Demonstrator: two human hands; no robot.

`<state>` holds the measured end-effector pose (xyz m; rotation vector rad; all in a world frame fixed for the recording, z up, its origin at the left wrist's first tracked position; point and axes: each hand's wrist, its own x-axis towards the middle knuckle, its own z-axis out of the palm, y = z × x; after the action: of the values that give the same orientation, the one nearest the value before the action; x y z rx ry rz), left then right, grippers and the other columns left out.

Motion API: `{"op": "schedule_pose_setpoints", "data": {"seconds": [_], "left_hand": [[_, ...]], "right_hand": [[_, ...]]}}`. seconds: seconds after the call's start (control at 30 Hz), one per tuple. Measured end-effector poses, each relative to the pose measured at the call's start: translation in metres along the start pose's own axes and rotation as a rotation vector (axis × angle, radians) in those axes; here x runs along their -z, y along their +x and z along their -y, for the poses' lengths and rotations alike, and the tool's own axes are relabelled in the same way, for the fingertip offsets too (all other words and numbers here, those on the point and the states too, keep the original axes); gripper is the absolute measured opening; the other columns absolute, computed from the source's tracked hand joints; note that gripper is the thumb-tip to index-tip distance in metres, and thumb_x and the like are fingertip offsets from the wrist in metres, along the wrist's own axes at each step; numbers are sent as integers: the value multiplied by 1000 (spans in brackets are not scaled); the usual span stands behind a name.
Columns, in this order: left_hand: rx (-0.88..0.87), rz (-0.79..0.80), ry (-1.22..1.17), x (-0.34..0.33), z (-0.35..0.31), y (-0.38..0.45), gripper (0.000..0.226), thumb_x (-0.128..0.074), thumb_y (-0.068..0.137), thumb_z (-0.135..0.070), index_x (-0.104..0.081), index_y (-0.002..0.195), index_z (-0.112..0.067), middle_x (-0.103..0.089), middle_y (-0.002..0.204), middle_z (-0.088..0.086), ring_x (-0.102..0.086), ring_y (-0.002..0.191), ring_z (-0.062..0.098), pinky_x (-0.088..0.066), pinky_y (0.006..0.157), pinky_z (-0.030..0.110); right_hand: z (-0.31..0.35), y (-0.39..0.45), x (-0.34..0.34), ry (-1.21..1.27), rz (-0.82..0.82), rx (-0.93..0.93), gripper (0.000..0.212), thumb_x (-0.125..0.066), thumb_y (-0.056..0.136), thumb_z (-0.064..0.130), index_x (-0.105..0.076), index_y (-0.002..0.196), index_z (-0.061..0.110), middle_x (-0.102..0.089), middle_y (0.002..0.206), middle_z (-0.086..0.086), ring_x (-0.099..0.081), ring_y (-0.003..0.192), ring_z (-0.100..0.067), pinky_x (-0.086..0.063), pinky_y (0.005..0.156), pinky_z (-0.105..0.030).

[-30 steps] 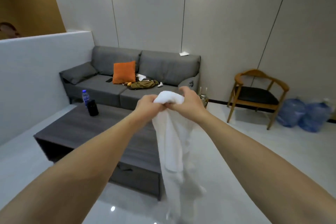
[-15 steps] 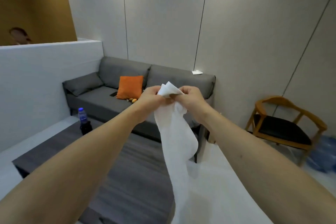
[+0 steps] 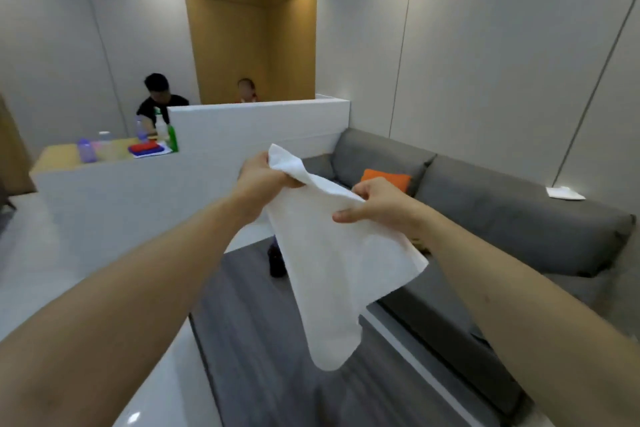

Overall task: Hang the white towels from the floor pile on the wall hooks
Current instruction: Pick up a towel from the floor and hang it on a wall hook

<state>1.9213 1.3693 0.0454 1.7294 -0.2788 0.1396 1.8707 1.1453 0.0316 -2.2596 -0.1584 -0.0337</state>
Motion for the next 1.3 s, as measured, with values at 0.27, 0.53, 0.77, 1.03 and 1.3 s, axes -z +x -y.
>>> {"op": "schedule_pose_setpoints", "data": {"seconds": [0.27,0.53,0.77,1.03,1.3], "left_hand": [[73,-216,95,53,21,38,46,-90,63,-22,-69,103,-12,-71,98,4,-67,91,21,-54,73,32],[111,-345,84,126,57,95,56,-92,62,-27,-67,110,-9,-73,102,6,-70,92,21,-55,70,29],[216,-504,27,198,119,188,19,-72,88,-26,-65,104,-19,-69,105,5,-67,93,23,-56,71,33],[171,-553,196,255,154,273,21,-74,79,-33,-66,88,-17,-69,100,12,-67,97,32,-58,85,48],[76,-703,364,217,153,274,17,-73,85,-34,-66,87,-19,-66,90,3,-59,80,18,-52,68,33]], "right_hand": [[1,101,14,-355,-18,47,36,-83,73,29,-59,56,8,-51,59,-2,-49,58,-17,-37,52,-28],[13,224,-26,-323,-201,119,20,-70,89,34,-66,78,17,-63,80,-2,-60,78,-23,-48,67,-32],[16,340,-74,-361,-262,67,18,-65,92,34,-75,90,18,-68,86,-8,-62,80,-29,-56,77,-40],[33,440,-90,-389,-337,110,20,-58,96,30,-73,87,20,-67,84,-6,-61,81,-28,-56,77,-43],[-8,440,-68,-157,-389,209,14,-63,89,19,-76,86,16,-72,79,-9,-69,75,-32,-57,75,-49]]}}
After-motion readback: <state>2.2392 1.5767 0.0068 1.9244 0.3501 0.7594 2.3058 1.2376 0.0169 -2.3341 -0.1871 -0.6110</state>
